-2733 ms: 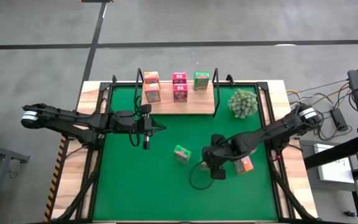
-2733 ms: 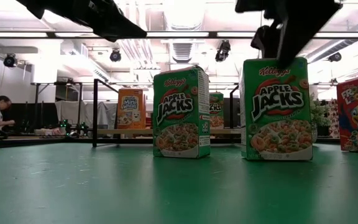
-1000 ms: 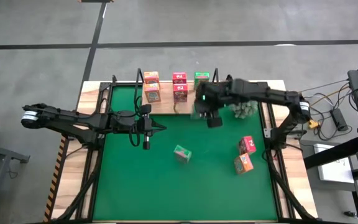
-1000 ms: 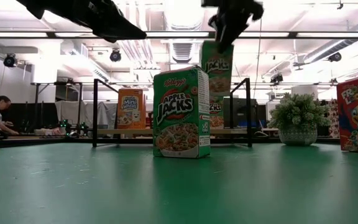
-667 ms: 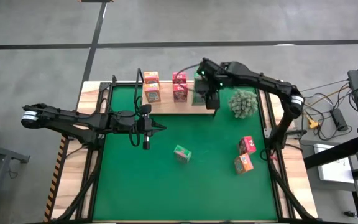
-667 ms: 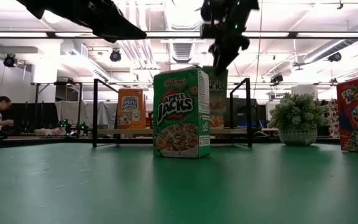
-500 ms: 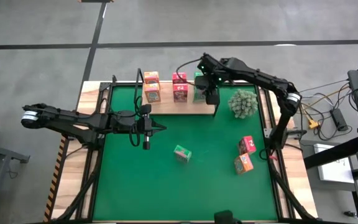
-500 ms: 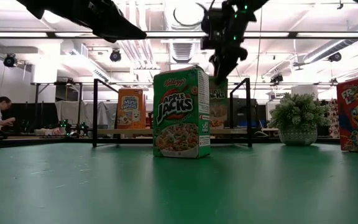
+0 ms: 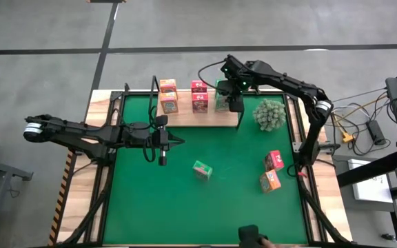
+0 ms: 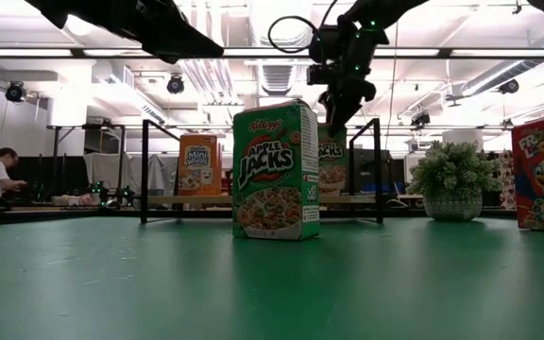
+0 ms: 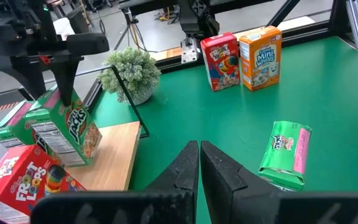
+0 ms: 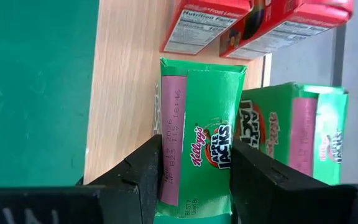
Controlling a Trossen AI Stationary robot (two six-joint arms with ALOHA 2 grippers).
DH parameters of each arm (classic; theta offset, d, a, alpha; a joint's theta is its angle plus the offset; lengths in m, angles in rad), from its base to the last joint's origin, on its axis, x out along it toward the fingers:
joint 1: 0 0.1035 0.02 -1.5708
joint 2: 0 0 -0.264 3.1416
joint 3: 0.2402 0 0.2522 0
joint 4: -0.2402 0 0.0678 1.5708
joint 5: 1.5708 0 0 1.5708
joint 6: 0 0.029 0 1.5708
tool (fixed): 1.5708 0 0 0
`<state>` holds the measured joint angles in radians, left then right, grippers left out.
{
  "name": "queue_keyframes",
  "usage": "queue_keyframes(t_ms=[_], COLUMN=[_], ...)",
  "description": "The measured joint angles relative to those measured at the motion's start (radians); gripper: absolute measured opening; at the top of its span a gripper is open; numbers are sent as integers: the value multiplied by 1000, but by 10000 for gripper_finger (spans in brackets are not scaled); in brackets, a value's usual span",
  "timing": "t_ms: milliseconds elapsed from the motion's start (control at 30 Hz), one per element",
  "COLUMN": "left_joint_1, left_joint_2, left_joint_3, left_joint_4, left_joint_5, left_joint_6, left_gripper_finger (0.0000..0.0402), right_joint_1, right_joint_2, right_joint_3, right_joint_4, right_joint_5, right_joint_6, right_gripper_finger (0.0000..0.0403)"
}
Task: Stack cereal on shelf
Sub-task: Put the right green cereal box on the shelf aligned with the other green cereal box
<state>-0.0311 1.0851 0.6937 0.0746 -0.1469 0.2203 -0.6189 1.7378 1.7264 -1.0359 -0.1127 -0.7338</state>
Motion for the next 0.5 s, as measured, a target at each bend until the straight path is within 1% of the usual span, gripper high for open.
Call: queue_keyframes(t_ms=[500], left_joint_1=[0], left_joint_2=[0], left_joint_3=[0], left_joint_4=[0], left_joint_5=[0], left_joint_6=[0], left_gripper_finger=[0], right_joint_1=[-8], right_joint_2=[0], right_joint_3=[-11], right_joint_4=[33], right_joint_5=[7], right_joint_6=[0], right_gripper_finger=[194])
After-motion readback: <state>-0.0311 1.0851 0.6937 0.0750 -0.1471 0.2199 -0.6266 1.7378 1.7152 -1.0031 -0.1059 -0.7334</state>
